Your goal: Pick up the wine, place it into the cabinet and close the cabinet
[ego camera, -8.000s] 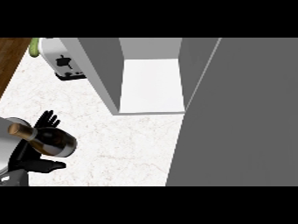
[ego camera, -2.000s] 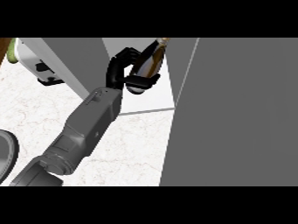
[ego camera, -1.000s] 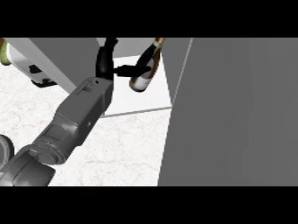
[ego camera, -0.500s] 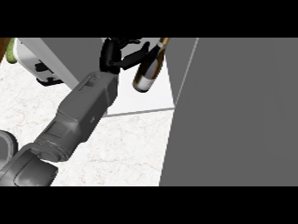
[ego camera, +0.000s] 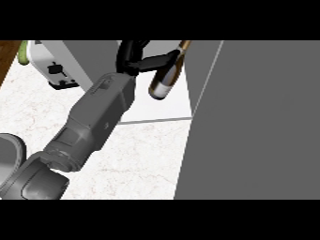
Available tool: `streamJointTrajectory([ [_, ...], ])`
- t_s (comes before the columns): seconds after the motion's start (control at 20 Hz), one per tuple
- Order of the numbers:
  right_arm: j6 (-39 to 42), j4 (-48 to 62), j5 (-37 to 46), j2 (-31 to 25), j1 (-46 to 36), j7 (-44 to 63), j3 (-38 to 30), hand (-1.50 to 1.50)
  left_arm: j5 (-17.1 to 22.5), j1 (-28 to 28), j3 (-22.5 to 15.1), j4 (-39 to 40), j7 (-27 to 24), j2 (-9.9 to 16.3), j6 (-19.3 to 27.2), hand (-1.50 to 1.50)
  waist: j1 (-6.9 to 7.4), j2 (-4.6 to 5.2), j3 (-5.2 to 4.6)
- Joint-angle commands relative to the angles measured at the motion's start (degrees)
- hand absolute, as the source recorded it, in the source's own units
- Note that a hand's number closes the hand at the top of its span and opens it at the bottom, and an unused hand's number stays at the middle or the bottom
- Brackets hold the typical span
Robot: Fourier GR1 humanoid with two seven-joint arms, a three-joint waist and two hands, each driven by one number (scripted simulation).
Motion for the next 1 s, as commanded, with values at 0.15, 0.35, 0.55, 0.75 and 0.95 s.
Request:
streamJointTrajectory([
  [0.15, -0.6, -11.7, -0.7, -2.1, 5.6, 3.8, 1.4, -1.50, 0.1, 1.4, 0.0, -1.5, -0.1, -1.6, -2.1, -1.50, 1.35, -0.74, 0.05],
  [0.35, -0.2, -10.3, -3.2, -2.6, 6.7, 1.1, -1.8, -1.50, 1.0, 3.0, -1.7, -4.7, 2.0, -1.6, -1.9, -1.50, 2.22, -1.19, 0.13],
  [0.55, -0.3, -11.2, -2.9, -3.5, 7.0, 2.2, -1.6, -1.50, 3.4, 4.1, -2.7, -8.6, 3.7, -1.6, -4.0, -1.50, 2.18, -1.30, 0.11],
  [0.75, -2.9, -12.7, -1.7, -3.1, 5.4, 6.2, -2.2, -1.50, 4.6, 10.9, -5.1, -13.4, 3.7, -1.6, -8.3, -1.50, 3.84, -1.79, 0.00],
  [0.95, -2.6, -10.7, -1.5, -3.4, 5.1, 5.7, -2.0, -1.50, 7.5, 15.5, -8.8, -20.5, 7.0, -1.6, -8.8, -1.50, 4.26, -1.94, 0.03],
])
